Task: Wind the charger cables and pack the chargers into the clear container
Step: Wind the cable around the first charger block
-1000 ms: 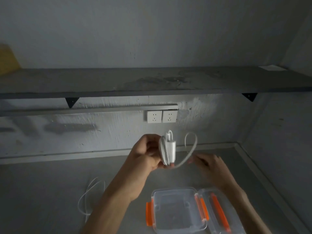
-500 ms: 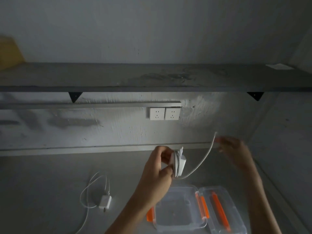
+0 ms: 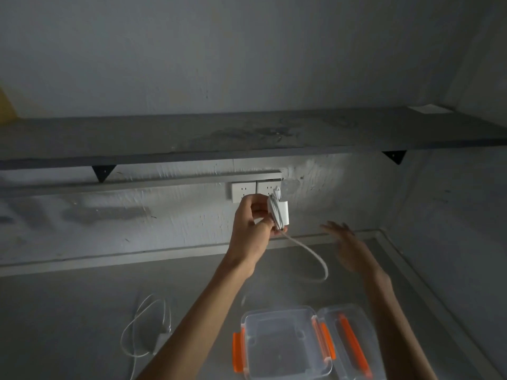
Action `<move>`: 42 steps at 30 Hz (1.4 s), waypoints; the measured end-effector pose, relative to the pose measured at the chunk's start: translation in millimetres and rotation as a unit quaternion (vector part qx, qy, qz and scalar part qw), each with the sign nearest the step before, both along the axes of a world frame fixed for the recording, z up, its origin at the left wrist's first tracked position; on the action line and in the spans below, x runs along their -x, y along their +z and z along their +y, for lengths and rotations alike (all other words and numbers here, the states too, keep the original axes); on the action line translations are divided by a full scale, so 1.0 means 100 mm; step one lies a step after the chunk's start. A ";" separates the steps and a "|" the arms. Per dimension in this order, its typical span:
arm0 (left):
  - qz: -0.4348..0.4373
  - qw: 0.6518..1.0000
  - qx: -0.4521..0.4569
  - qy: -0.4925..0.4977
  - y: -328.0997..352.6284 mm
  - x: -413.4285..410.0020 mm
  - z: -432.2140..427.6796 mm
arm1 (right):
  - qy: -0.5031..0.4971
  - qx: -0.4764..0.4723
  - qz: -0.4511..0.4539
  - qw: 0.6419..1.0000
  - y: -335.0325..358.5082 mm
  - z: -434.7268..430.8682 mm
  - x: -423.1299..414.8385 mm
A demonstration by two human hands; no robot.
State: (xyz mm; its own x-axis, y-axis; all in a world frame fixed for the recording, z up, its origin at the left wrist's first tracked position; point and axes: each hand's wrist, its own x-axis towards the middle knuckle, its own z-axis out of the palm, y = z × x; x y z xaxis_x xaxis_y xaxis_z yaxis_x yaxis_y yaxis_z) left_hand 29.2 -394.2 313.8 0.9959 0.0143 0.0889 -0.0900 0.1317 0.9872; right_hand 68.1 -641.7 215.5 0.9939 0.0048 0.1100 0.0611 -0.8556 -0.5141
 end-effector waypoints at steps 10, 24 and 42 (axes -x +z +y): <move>-0.073 0.991 -0.087 0.072 -0.12 -0.22 0.06 | 0.183 -0.439 0.138 0.869 0.49 1.01 0.66; -0.199 0.941 -0.266 -0.057 0.15 0.49 0.22 | 0.189 0.054 -0.423 0.885 1.55 0.76 0.69; 0.045 0.983 0.178 -0.023 0.17 0.33 0.39 | 0.093 -0.201 -0.148 0.964 0.71 1.41 1.12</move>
State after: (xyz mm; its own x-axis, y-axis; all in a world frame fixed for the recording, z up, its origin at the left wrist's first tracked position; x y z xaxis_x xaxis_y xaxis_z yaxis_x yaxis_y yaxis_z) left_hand -3.7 -354.7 330.8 0.9999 -0.0156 -0.0016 0.0088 0.4728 0.8811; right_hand -44.2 -500.9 286.9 0.9047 0.0782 0.4187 0.3892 -0.5515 -0.7379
